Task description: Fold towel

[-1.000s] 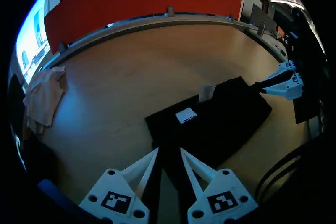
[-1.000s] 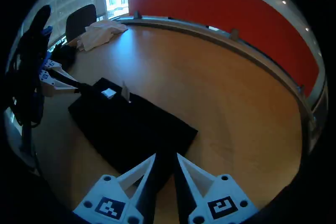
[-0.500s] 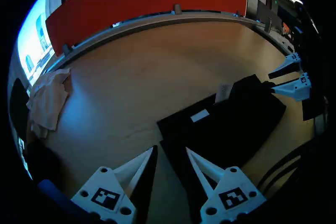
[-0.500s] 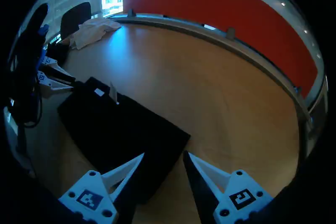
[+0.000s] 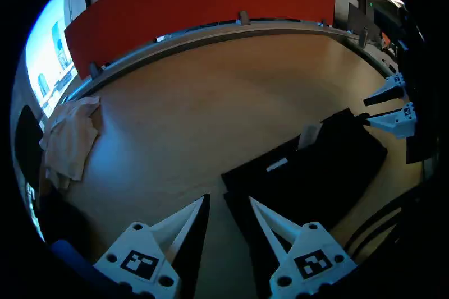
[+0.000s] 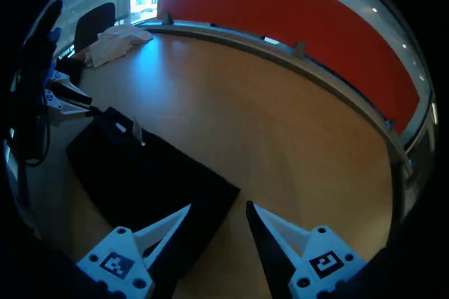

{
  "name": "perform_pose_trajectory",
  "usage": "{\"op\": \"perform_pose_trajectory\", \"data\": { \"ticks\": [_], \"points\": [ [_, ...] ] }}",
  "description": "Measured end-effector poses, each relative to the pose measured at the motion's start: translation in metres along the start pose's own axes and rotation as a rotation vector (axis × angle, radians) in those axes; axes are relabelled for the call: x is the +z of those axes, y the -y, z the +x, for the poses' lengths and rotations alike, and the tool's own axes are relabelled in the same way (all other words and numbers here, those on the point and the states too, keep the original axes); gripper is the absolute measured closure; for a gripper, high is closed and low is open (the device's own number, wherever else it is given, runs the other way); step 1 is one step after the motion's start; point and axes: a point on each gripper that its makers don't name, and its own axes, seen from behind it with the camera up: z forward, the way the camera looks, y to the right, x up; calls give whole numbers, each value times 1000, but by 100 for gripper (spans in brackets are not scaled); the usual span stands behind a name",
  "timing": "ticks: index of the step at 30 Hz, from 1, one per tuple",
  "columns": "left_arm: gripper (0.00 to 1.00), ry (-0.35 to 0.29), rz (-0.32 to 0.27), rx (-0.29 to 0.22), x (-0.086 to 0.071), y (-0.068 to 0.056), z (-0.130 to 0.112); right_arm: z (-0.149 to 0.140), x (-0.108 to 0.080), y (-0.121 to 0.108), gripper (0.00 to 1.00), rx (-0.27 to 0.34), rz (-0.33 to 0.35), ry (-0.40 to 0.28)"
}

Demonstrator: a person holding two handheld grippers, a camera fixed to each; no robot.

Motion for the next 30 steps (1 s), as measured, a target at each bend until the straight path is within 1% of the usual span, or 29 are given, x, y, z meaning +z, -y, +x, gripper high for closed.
{"op": "perform_pose_trajectory", "data": {
  "ticks": [2, 6, 8, 10, 12, 14, 16, 24, 30],
  "points": [
    [59, -1, 2, -1, 0, 2, 1, 2, 0, -3, 34, 0, -11, -3],
    [59, -4, -1, -8, -1, 3, 3, 4, -2, -6, 29, -7, -23, -15],
    [58, -5, -5, -13, -3, 3, 3, 5, -4, -6, 18, -12, -23, -20],
    [45, -4, -15, -17, -4, 2, 2, 6, -5, -5, 5, -15, -17, -24],
    [19, -3, -24, -20, -5, 1, 2, 6, -6, -4, 4, -14, -12, -27],
    [5, -4, -30, -23, -6, -1, 1, 7, -8, -4, 4, -11, -13, -32],
    [3, -8, -30, -26, -8, -1, 2, 8, -9, -3, 4, -8, -11, -37],
    [3, -16, -37, -38, -15, -5, -1, 2, -17, 2, 4, 6, 0, -40],
    [3, -21, -36, -59, -26, -8, -8, -6, -28, 11, 4, 24, 17, -45]
  ]
}}
